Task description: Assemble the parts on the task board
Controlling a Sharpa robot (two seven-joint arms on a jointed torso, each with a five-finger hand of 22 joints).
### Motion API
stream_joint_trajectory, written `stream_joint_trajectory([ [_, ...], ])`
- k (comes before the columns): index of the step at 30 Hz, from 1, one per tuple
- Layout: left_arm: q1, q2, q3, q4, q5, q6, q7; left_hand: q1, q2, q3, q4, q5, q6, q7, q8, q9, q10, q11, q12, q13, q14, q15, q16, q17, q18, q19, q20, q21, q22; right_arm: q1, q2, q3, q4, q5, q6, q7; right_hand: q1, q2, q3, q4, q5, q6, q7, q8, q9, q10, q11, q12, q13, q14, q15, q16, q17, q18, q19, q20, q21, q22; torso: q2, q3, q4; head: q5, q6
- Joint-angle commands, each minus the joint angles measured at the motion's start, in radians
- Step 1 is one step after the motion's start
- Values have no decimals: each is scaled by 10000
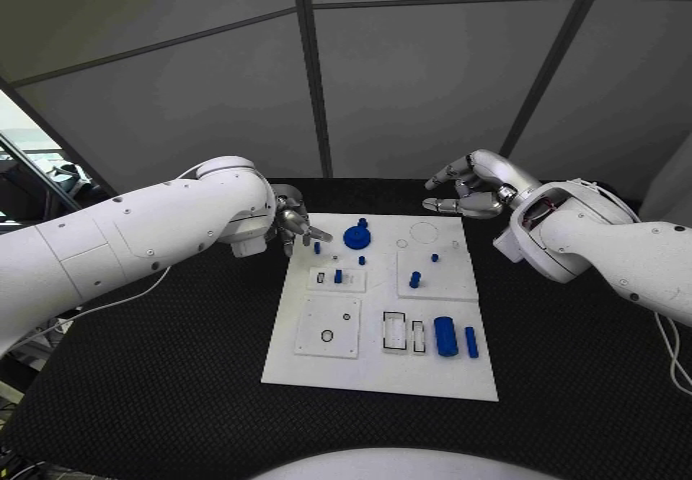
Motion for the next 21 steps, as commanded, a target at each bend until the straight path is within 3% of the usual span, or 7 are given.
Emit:
stream_joint_trajectory([
  [1, 59, 222, -20, -530, 126, 659, 213, 195, 98, -180, -2, 28, -135, 26, -127, -77, -272, 31, -276, -306, -36, 87, -75, 2, 43, -1, 70, -169, 501, 22, 22, 8, -1, -35, 8, 76, -59, -57, -58, -6, 33, 0, -52, 65, -16, -74, -12, -55, 470, 569, -96, -56, 576, 75, -43, -18, -33, -3, 9, 1, -11, 19, 33],
  [7, 118, 649, -75, -1433, 132, 660, 523, 508, 290, -561, -11, 32, -489, 235, -421, -347, -1640, 227, -1718, -2016, -329, 242, -173, -50, 221, -437, 216, -814, -260, 22, 42, 8, -16, -35, 14, 77, -59, -57, -58, -6, 33, 0, -52, 65, -16, -74, -12, -55, 470, 569, -96, -56, 576, 75, -43, -18, -33, -3, 31, -6, -14, 18, 45],
  [8, 123, 720, -82, -1566, 137, 642, 584, 577, 303, -650, -14, 29, -572, 273, -458, -398, -2116, 264, -2220, -2601, -397, 275, -180, -64, 271, -570, 250, -1008, -479, 22, 43, 8, -18, -35, 15, 76, -59, -57, -58, -6, 33, 0, -52, 65, -16, -74, -12, -55, 470, 569, -96, -56, 576, 75, -43, -18, -33, -3, 31, -6, -14, 15, 42],
  [11, 130, 847, -115, -1790, 198, 582, 681, 743, 344, -850, -16, 33, -860, 386, -519, -520, -3146, 389, -3156, -3660, -724, 389, -193, -130, 339, -787, 346, -1311, -796, 22, 45, 8, -21, -35, 16, 76, -59, -57, -58, -6, 33, 0, -52, 65, -16, -74, -12, -55, 470, 569, -96, -56, 576, 75, -43, -18, -33, -3, 21, -4, -6, 0, 39],
  [15, 134, 954, -168, -2001, 397, 571, 745, 894, 422, -1123, 2, 30, -1387, 579, -445, -626, -3907, 595, -3331, -3912, -1175, 556, -162, -53, 548, -1375, 495, -2113, -1694, 22, 45, 8, -22, -35, 20, 74, -51, -46, -54, -5, 38, 0, -53, 68, -16, -83, -13, -66, 457, 563, -97, -75, 548, 81, -58, -18, -53, -32, 28, -5, -8, 10, 34],
  [18, 135, 997, -186, -2089, 497, 540, 787, 951, 523, -1345, 10, 26, -1842, 812, -243, -651, -4585, 865, -3281, -4002, -2565, 885, -164, -187, 465, -1316, 741, -1912, -1401, 22, 48, 8, -26, -35, 24, 73, -51, -46, -54, -5, 38, 0, -53, 68, -16, -83, -13, -66, 457, 563, -97, -75, 548, 81, -58, -18, -53, -32, 11, -2, -4, 2, 7],
  [21, 134, 1046, -211, -2156, 548, 451, 834, 1124, 705, -1594, 30, 31, -2186, 905, 266, -640, -4776, 941, -2541, -3895, -2611, 944, 16, -81, 355, -999, 887, -1275, -653, 22, 53, 7, -28, -35, 28, 74, -51, -46, -54, -5, 38, 0, -53, 68, -16, -83, -13, -66, 457, 563, -97, -75, 548, 81, -58, -18, -53, -32, 17, -4, -4, 11, 7],
])
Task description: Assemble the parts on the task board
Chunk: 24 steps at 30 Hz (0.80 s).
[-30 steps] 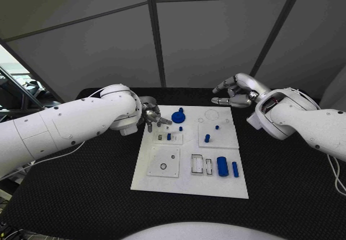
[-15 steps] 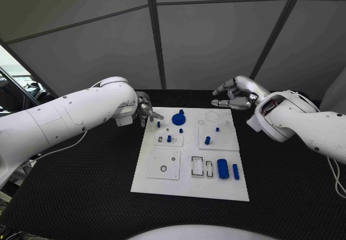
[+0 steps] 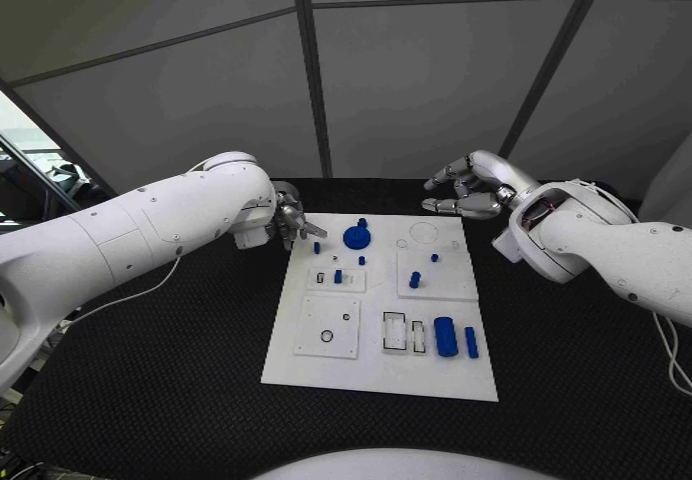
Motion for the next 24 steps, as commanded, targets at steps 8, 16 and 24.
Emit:
stream_joint_trajectory([
  [8, 6, 212, -225, -196, 166, -123, 185, 289, 324, -552, -22, 19, 27, -286, 1057, -197, 2445, -396, 3404, 2685, 1651, -492, 1711, 1246, -662, 1435, -372, 2061, 2445, 22, 29, 7, -3, -31, 43, 78, -51, -46, -54, -5, 38, 0, -53, 68, -16, -83, -13, -66, 457, 600, -61, -36, 549, 81, -58, -18, -53, -9, 0, -4, -6, 4, -23],
  [16, -36, 350, -299, -403, -12, -177, 237, 490, 572, -790, -39, 29, 402, -553, 1370, -538, 3701, -669, 4303, 3845, 2160, -777, 3476, 2792, -878, 1944, -655, 2686, 3252, 22, 42, 7, -7, -31, 54, 76, -51, -46, -54, -5, 38, 0, -53, 68, -16, -83, -13, -66, 457, 600, -61, -36, 549, 81, -58, -18, -53, -9, 0, 5, 3, 4, -37],
  [24, -50, 487, -310, -615, -46, -183, 261, 544, 612, -898, -40, 32, 588, -638, 1479, -624, 3986, -745, 4442, 4064, 2206, -849, 4098, 3331, -925, 2046, -725, 2812, 3418, 22, 55, 7, -11, -31, 57, 73, -51, -46, -54, -5, 38, 0, -53, 68, -16, -83, -13, -66, 457, 600, -61, -36, 549, 81, -58, -18, -53, -9, -5, 9, 1, 6, -66],
])
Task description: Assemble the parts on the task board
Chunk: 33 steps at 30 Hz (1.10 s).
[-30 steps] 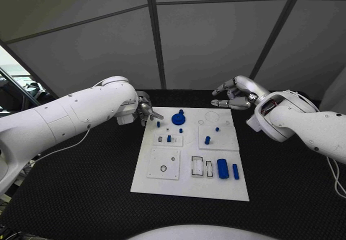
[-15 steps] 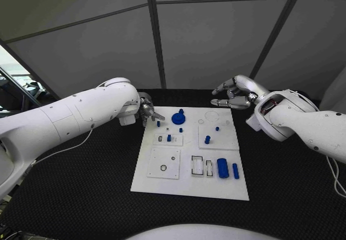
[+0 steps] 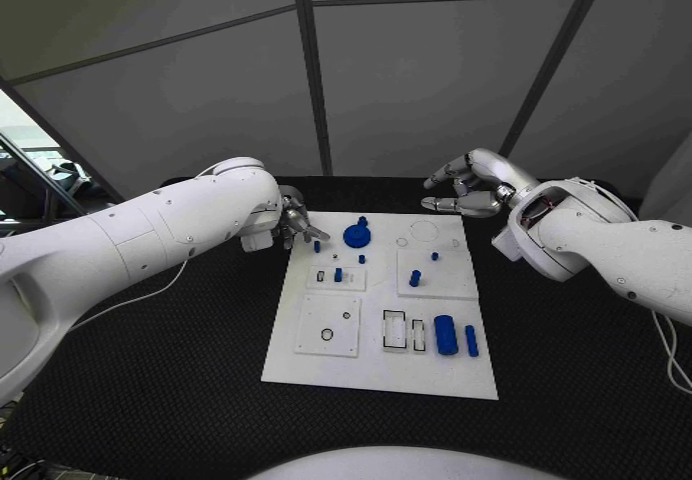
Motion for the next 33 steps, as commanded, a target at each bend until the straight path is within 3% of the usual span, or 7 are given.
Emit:
stream_joint_trajectory([
  [1, 5, 81, 2, -87, -100, -43, 137, 31, 104, -67, -12, 33, 75, -9, 66, -13, 92, -13, 41, 27, 53, -25, 89, 79, -448, 891, -59, 49, 2348, 22, 18, 8, 7, -30, 42, 71, -51, -46, -54, -4, 38, -1, -53, 68, -16, -83, -13, -66, 457, 600, -61, -36, 542, 81, -58, -18, -54, -10, 0, 3, 2, -3, -8],
  [33, -126, 462, -18, -684, -102, 576, 123, 253, 343, 21, -74, 60, 246, -108, 181, -9, 134, -102, -2, -53, 12, -93, 306, 366, -461, 918, -129, 81, 2393, 22, 59, 8, -7, -30, 66, 70, -42, -19, -46, 5, 54, 1, -54, 77, -16, -63, -15, -43, 479, 604, -63, -30, 558, 79, -49, -20, -54, -3, -11, 5, 4, -22, -90],
])
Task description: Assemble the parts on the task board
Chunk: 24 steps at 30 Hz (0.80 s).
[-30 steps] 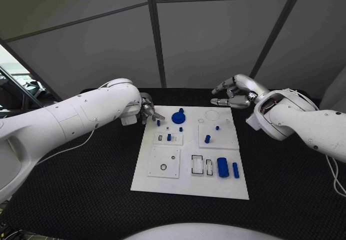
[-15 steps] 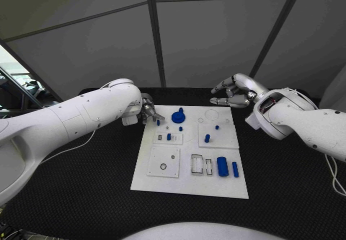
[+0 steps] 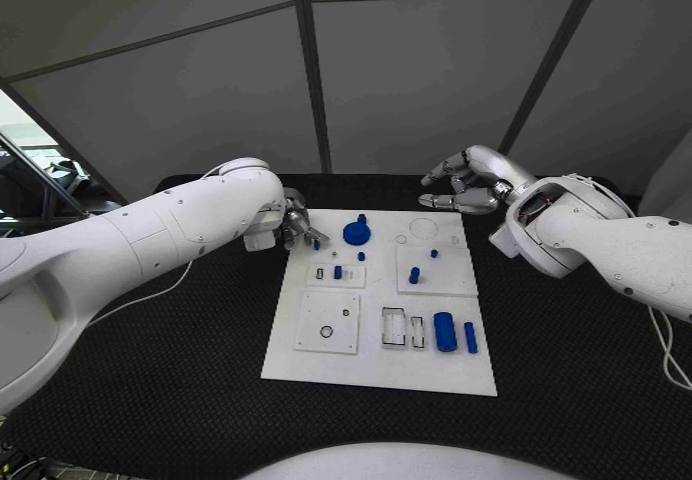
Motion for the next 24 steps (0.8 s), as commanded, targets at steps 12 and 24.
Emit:
stream_joint_trajectory([
  [12, -11, 54, 2, -55, -37, 35, 229, 563, 497, 486, -207, 84, 71, -66, 26, -55, -23, -107, -107, -172, -115, -91, 54, 181, -443, 889, -95, -18, 2351, 22, 12, 8, 7, -28, 44, 67, -36, -1, -38, 9, 72, 3, -55, 41, -16, -59, -15, -39, 482, 605, -65, -28, 567, 78, -44, -21, -53, 0, 0, 5, 6, -1, -44],
  [24, -13, 39, 2, -69, 262, -100, 376, 1316, 859, 1410, -563, 103, 23, -130, -61, -130, -18, -172, -162, -213, -169, -141, 60, 330, -435, 872, -143, -47, 2327, 22, 15, 8, -10, -28, 82, 41, -36, -1, -38, 9, 72, 3, -55, 41, -16, -59, -15, -39, 482, 605, -65, -28, 567, 78, -44, -21, -53, 0, -9, 3, 13, 0, -66],
])
